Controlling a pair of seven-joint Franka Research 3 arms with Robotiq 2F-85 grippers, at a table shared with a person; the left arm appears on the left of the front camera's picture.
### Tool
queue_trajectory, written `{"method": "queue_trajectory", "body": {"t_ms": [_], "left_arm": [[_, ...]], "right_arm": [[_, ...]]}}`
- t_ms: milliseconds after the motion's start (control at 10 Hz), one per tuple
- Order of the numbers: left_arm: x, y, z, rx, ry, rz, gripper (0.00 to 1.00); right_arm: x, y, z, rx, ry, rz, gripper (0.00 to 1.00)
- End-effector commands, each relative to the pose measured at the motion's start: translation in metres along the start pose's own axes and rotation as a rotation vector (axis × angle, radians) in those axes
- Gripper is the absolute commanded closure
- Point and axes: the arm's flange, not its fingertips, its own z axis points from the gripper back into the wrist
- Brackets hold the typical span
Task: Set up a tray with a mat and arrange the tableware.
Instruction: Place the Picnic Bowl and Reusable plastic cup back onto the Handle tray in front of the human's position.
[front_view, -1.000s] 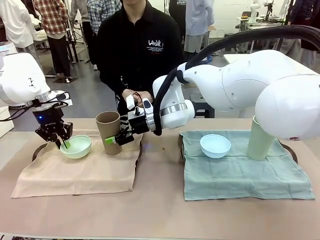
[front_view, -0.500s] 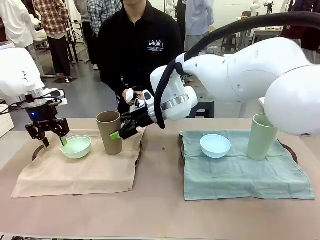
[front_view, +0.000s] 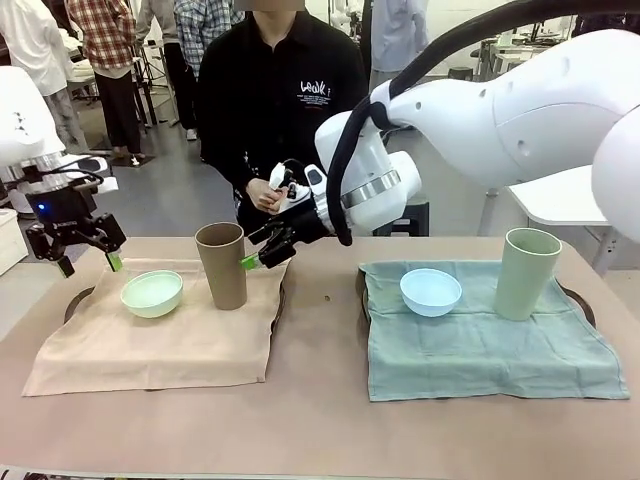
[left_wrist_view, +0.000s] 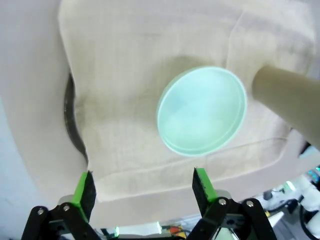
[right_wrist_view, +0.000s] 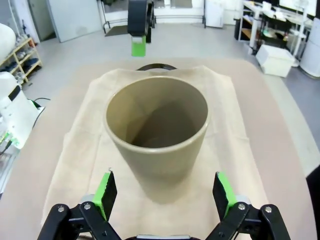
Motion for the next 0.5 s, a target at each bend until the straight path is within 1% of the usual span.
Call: {"method": "queue_trajectory", "body": {"t_ms": [0,200,300,400], "left_arm": [[-0.010,-0.002,0.031,0.008,-0.006,-0.044,0.00],[-0.025,-0.032,0.074,0.049,-0.033,-0.118,0.00],[-0.032,-0.049,0.092,0.073,-0.060,-0.154,0.00],[-0.034,-0.064,0.104,0.095,-0.069,-0.184,0.00]], "right_arm": [[0.004,0.024,0.024,-0.043,0.053,-0.057,0.00],[0.035,0.044,0.058,-0.093,0.150,-0.191,0.00],[0.056,0.056,0.075,-0.118,0.192,-0.291,0.00],[0.077,0.069,0.095,-0.161,0.276,-0.371,0.00]]}}
